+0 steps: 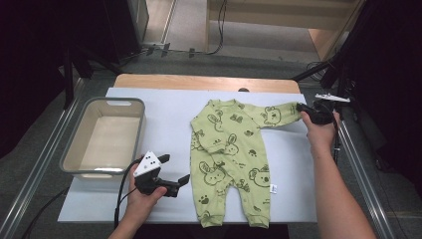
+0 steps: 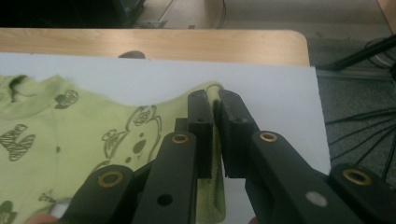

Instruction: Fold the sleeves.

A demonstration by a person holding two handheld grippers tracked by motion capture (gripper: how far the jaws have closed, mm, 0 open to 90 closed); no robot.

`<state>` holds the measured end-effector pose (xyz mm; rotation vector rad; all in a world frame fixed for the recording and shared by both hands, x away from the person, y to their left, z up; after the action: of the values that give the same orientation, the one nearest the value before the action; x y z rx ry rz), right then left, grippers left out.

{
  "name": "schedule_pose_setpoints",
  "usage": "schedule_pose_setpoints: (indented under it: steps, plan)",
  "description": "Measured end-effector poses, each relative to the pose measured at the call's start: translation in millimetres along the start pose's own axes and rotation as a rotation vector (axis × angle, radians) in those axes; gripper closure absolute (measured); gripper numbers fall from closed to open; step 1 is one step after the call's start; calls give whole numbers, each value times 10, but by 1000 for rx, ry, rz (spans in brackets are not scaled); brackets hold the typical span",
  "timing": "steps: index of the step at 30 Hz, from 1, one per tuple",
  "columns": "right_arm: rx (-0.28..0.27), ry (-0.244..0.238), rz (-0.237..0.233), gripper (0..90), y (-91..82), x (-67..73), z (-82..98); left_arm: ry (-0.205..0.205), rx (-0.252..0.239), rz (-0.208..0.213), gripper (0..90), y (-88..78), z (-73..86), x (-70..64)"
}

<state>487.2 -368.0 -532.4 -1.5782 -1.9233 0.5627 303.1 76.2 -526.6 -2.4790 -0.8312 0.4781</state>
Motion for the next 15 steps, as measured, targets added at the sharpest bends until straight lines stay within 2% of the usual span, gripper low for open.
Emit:
schedule_pose_setpoints:
  steps: [7, 11, 15]
  plan:
    - [-35, -74, -27, 827, -126, 295, -90, 8, 2, 2, 0, 4, -2, -30]
    - [-67, -127, -56, 822, -203, 569, -124, 6, 0, 3, 0, 3, -4, -31]
    - [-69, -223, -55, 821, -216, 889, -90, 9, 0, 2, 0, 0, -6, -36]
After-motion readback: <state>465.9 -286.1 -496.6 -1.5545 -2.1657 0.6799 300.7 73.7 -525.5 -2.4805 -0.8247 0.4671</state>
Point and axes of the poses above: each handheld gripper's, and its own axes: y roughly forward along the jaws, z roughly out of its underside, x roughly to its left, the point moved 10 cm from there along y, roughly forward along the jaws, and after that the axes turned 6 degrees about x, right-handed, at the moved point
